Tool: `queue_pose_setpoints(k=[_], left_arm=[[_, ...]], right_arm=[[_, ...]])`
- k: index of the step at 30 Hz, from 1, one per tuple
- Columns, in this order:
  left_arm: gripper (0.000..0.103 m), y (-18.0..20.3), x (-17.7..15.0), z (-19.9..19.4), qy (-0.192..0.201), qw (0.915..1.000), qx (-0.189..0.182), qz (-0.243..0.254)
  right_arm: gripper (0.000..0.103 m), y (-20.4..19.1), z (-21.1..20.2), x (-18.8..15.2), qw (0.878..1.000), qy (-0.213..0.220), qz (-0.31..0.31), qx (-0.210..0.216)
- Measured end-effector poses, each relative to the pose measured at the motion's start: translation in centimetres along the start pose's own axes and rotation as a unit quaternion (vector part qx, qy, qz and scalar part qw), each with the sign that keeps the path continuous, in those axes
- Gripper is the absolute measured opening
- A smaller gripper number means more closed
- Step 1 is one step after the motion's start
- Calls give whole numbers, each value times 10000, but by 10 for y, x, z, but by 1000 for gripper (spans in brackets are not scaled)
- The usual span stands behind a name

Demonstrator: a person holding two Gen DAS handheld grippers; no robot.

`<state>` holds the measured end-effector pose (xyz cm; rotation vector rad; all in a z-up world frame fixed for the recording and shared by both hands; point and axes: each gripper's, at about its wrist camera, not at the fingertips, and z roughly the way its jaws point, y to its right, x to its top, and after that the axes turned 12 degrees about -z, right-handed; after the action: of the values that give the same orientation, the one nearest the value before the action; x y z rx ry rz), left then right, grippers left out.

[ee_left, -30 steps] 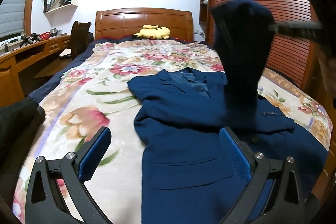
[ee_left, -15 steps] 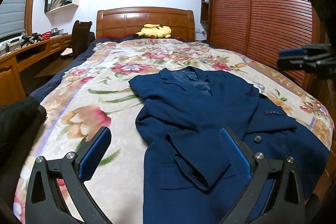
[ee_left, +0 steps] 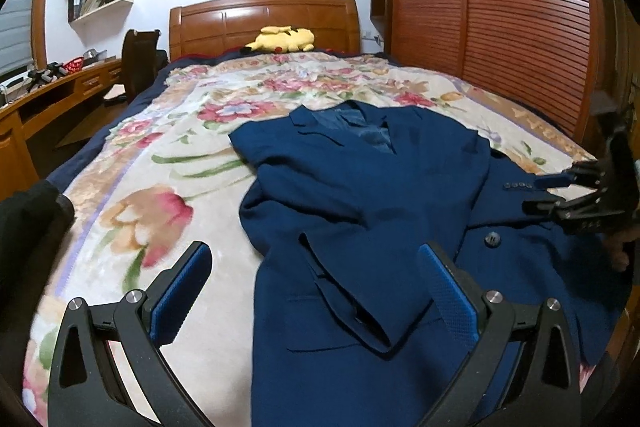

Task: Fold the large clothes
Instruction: 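Lay the sleeve across the jacket front and open the right tool, then grasp the jacket hem with the left tool and fold that side over lengthwise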

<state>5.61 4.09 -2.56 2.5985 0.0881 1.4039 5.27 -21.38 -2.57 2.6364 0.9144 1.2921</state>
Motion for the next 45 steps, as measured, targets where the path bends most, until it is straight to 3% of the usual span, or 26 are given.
queue_pose_setpoints(k=[6,11,15,17,24,31,33,36,38,45], left_arm=[[103,4,-5,9,-227,9997,-66,18],[101,7,-8,11,-344,9992,-183,95],[77,6,-6,11,-481,9984,-261,146],[69,6,-1,15,-557,9981,-166,196],[68,2,19,45,-935,9955,52,143],[63,5,18,94,-1686,9852,256,168],[52,7,15,103,-1863,9819,253,238],[16,12,11,105,-1985,9796,59,301],[6,15,12,98,-1921,9807,67,366],[4,38,20,33,-1299,9898,-324,496]], right_arm=[[60,14,32,-16,9987,-249,433,93],[60,13,45,-16,9969,-193,702,299],[61,3,49,-12,9975,-159,650,215],[61,2,51,-11,9970,-111,717,261],[61,8,58,-21,9967,-30,759,271],[61,7,46,-30,9969,2,745,242],[61,7,45,-29,9969,5,745,241],[61,8,45,-29,9969,13,750,251],[61,8,44,-30,9969,22,748,247],[61,12,39,-30,9963,22,823,240]])
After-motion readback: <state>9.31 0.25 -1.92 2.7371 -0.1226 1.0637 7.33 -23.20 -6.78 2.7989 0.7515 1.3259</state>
